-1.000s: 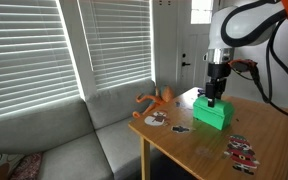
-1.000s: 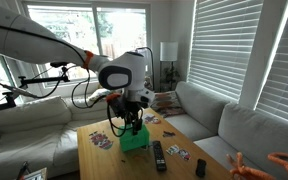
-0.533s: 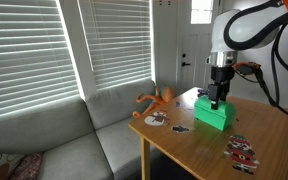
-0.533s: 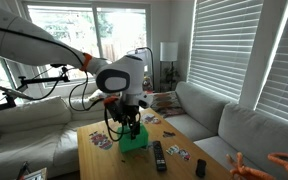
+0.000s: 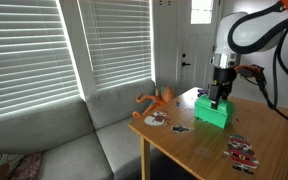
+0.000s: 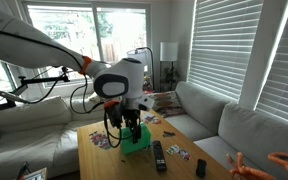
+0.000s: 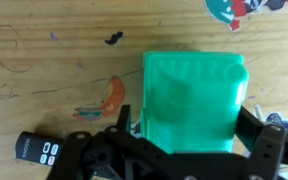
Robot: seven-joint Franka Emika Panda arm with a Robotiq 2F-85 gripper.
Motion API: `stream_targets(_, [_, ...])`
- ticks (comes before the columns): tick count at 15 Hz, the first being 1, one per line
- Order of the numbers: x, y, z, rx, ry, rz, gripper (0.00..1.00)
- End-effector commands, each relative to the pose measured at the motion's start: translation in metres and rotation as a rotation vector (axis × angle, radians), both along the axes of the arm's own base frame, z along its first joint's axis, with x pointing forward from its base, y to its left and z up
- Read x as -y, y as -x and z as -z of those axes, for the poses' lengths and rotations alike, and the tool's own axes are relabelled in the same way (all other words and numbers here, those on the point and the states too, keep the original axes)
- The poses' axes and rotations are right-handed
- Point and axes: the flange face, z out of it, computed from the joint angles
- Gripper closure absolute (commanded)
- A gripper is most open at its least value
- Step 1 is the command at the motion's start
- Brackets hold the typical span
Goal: Twist the green box around
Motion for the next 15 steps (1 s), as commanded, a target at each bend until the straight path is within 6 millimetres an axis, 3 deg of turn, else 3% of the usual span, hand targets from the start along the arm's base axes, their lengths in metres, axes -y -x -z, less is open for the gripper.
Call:
stream_targets(1, [0.0045, -0.0037, 0.0005, 0.091, 0.014, 0.015, 0.0])
stream_targets(6, [0.0043, -0.0103, 0.0061, 0.113, 0.001, -0.007, 0.03])
stream_targets(7, [0.004, -0.0109, 0.0058, 0.111, -0.004, -0.022, 0.26])
stream_targets(9, [0.0027, -0.0114, 0.0053, 0.099, 0.0, -0.058, 0.31])
stream_targets(11, [0.0018, -0.0109, 0.0059, 0.086, 0.001, -0.098, 0.44])
stream_targets(15, [0.0005, -0.0084, 0.0064, 0.081, -0.01, -0.211, 0.47])
